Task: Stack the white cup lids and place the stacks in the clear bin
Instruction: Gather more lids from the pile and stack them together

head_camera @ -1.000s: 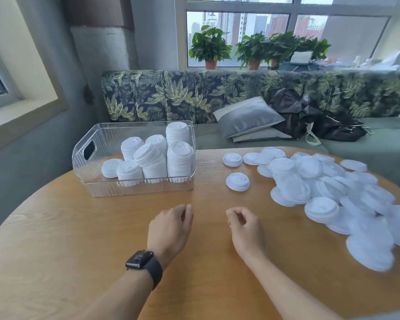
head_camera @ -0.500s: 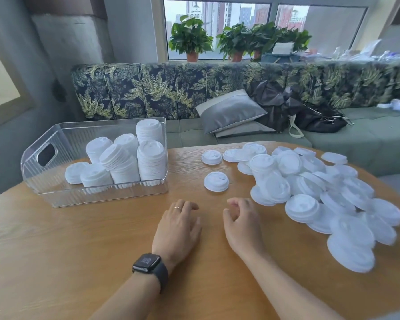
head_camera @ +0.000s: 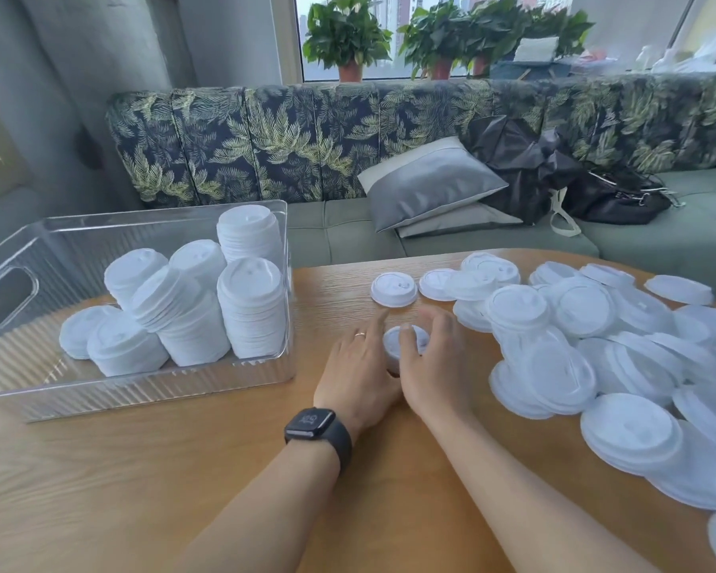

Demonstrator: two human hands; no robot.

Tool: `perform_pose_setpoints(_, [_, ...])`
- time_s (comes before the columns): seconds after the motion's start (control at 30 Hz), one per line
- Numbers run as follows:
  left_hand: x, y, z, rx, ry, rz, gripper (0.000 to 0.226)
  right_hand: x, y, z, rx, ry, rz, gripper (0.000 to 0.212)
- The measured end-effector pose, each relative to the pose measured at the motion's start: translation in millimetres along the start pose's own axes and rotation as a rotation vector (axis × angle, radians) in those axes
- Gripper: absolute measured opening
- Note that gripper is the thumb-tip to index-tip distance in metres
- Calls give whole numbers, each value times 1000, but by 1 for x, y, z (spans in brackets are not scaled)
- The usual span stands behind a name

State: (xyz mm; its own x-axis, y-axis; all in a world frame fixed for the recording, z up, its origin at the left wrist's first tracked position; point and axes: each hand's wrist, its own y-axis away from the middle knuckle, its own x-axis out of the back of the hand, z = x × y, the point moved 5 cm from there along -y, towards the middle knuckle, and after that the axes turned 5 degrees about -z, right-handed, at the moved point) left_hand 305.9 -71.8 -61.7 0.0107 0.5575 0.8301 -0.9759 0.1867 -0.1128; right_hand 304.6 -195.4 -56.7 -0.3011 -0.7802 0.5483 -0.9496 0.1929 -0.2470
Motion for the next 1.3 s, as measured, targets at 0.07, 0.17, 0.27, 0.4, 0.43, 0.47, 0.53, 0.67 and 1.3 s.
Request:
perform_pose_setpoints(0.07, [-1, -11, -4, 0, 21, 15, 83, -6, -12, 0, -9, -18, 10, 34])
perform_pose_setpoints(0.17, [5, -21, -10, 34, 104, 113, 77, -12, -27, -3, 5, -22, 43, 29])
perform_pose_setpoints(0.27, [14, -28, -20, 94, 181, 261, 78, -20, -42, -2, -7, -22, 50, 30])
perform_pose_setpoints(0.4, [19, -34, -31, 123, 226, 383, 75, -29, -60, -3, -8, -24, 37, 37])
perform_pose_setpoints(0.43, [20, -36, -33, 124, 238, 404, 74, -31, -64, -3, -6, -20, 34, 38])
perform_pose_setpoints(0.47, [21, -37, -34, 123, 253, 423, 73, -33, -68, -4, -7, -9, 32, 40])
perform_pose_setpoints(0.53, [21, -37, -35, 119, 298, 455, 71, -37, -75, -5, -14, 23, 17, 45])
perform_pose_setpoints(0.67, [21, -36, -39, 148, 381, 491, 69, -47, -88, -4, -61, 78, -37, 69])
perform_pose_setpoints(1.3, [30, 31, -19, 98, 579, 446, 63, -11, -7, -13, 67, -32, -50, 75])
